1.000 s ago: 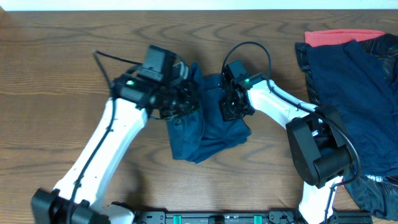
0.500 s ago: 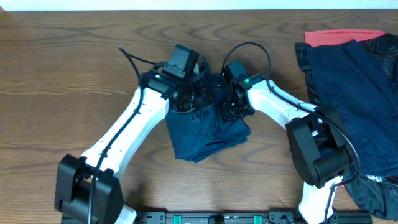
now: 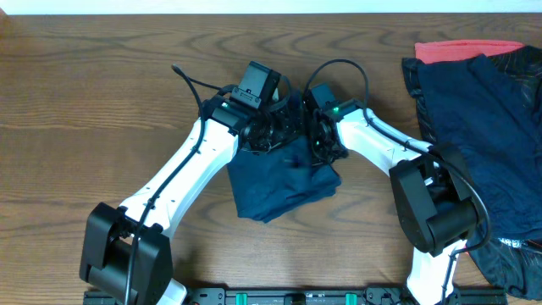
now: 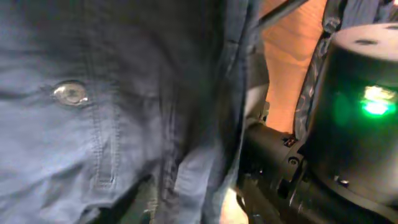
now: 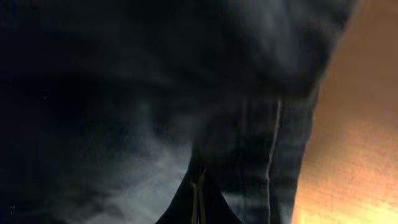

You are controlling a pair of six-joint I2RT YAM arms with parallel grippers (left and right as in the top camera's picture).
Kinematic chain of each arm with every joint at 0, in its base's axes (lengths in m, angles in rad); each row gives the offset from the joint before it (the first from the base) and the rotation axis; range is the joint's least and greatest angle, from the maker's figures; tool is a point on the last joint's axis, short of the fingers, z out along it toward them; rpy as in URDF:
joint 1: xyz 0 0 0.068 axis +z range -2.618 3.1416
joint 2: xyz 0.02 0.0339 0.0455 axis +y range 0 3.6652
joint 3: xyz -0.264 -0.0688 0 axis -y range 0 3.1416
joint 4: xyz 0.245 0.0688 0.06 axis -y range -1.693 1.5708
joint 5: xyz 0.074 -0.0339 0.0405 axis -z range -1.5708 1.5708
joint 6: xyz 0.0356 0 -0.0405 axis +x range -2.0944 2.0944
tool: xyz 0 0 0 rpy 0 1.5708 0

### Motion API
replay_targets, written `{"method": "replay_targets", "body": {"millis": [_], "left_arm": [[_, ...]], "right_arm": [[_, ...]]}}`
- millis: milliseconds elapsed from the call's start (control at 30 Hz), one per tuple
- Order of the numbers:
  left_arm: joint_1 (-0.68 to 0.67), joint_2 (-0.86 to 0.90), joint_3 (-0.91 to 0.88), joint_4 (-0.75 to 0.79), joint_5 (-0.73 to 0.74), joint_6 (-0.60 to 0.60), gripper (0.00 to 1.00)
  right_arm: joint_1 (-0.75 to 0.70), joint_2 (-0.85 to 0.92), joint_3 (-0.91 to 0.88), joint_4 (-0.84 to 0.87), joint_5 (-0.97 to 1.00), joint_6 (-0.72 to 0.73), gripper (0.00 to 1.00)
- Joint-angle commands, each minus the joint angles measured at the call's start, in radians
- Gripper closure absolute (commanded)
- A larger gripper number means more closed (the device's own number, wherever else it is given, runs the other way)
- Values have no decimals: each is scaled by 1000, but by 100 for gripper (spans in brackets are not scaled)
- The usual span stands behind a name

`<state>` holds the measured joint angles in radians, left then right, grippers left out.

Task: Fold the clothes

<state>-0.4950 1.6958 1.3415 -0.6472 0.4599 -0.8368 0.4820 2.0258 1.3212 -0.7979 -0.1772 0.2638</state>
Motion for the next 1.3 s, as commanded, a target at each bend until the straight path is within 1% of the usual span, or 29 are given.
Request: {"method": "replay_targets", "body": {"millis": [0, 67, 133, 200, 300, 367, 400, 500, 600, 700, 767, 1033, 1200, 1267], "left_arm": [[0, -11, 26, 7, 21, 45, 47], [8, -17, 26, 16, 30, 80, 45], [23, -27, 26, 18, 29, 129, 45], [53, -42, 26, 18, 25, 180, 45], [117, -57, 26, 26, 23, 221, 44], [161, -58, 26, 43, 13, 255, 44], [184, -55, 26, 53, -10, 278, 44], [223, -49, 26, 75, -124, 336, 44], [233, -44, 21, 112, -217, 393, 44], [232, -27, 21, 163, -245, 479, 44], [232, -3, 21, 189, -245, 513, 44], [232, 169, 21, 208, -245, 530, 45], [232, 264, 21, 193, -245, 530, 44], [232, 294, 21, 170, -245, 530, 44]], "right_arm": [[-20, 15, -3, -76, 146, 85, 99], [-53, -19, 43, -119, 211, 89, 99], [-90, -62, 98, -165, 255, 88, 98], [-127, -111, 152, -203, 282, 88, 96], [-176, -189, 219, -242, 267, 88, 94], [-193, -238, 246, -256, 227, 79, 93], [-196, -263, 254, -257, 180, 48, 94], [-183, -314, 256, -253, 1, -62, 93], [-148, -317, 250, -273, -138, -116, 93], [-96, -299, 204, -272, -179, -105, 94], [-65, -283, 164, -269, -178, -87, 95], [-5, -243, -47, -179, -179, 20, 98], [2, -243, -172, -123, -178, 32, 98], [2, -243, -217, -88, -176, 32, 94]]}}
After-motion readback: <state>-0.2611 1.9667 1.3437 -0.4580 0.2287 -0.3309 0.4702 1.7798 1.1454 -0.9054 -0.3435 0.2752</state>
